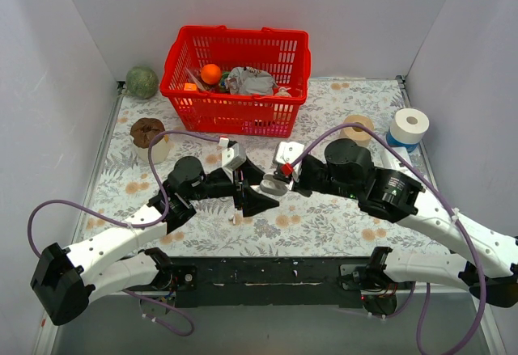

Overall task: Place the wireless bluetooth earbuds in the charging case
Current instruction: Open the charging case.

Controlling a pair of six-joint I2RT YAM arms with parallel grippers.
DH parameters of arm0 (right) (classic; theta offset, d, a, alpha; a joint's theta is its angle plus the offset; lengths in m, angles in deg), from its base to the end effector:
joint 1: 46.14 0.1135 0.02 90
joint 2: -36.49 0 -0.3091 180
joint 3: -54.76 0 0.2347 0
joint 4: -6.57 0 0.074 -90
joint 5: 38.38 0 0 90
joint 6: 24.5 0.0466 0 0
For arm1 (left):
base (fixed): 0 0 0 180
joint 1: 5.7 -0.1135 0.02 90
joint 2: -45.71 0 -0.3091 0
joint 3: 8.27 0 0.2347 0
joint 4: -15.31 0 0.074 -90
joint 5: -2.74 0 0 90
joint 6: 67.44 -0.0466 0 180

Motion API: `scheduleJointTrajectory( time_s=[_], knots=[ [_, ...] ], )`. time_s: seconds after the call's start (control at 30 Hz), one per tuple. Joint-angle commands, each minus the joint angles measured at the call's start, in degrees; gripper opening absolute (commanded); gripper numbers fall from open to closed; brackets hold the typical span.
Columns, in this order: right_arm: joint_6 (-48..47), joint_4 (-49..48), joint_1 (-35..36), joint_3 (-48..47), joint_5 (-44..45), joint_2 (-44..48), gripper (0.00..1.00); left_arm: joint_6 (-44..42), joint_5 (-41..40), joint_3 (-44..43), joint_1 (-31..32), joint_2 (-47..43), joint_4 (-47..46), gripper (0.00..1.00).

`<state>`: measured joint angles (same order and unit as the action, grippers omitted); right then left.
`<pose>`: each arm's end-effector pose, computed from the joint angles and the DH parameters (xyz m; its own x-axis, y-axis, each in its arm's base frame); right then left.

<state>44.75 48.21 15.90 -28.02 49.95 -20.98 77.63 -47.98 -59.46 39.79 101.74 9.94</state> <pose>0.0840 0.1611 0.4405 0.1942 -0.3895 -0.9003 -0.8846 0.3272 -0.3323 0.1130 -0.1570 0.3511 -0.8127 -0.0785 -0.5774 0.5755 0.0468 -0.8165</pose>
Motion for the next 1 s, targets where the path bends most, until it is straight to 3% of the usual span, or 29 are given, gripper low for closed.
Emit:
scheduleJointTrajectory(
  time_s=[0.0, 0.27, 0.63, 0.73, 0.77, 0.97],
  knots=[
    [1.1, -3.8, 1.0, -1.1, -0.3, -0.1, 0.01, -0.1, 0.4, 0.1, -0.3, -0.3, -3.6, 0.68],
    [1.3, -4.1, 1.8, -1.2, 0.2, -0.7, 0.01, 0.3, 2.5, 0.2, -0.3, 1.7, -5.2, 0.57],
    [1.9, -4.2, 1.9, -1.3, 0.1, -0.6, 0.01, 1.1, 2.2, 1.6, -0.3, 1.7, -5.7, 0.59],
    [1.8, -4.3, 2.0, -1.2, 0.3, -0.6, 0.01, 1.5, 2.6, 1.8, -0.3, 1.9, -6.5, 0.5],
    [1.8, -4.3, 2.1, -1.2, 0.3, -0.6, 0.01, 1.6, 2.7, 1.7, -0.3, 2.2, -7.0, 0.41],
    [1.9, -4.1, 2.3, -1.1, 0.4, -0.4, 0.01, 1.7, 2.5, 1.8, -0.3, 2.1, -7.5, 0.27]
  ],
)
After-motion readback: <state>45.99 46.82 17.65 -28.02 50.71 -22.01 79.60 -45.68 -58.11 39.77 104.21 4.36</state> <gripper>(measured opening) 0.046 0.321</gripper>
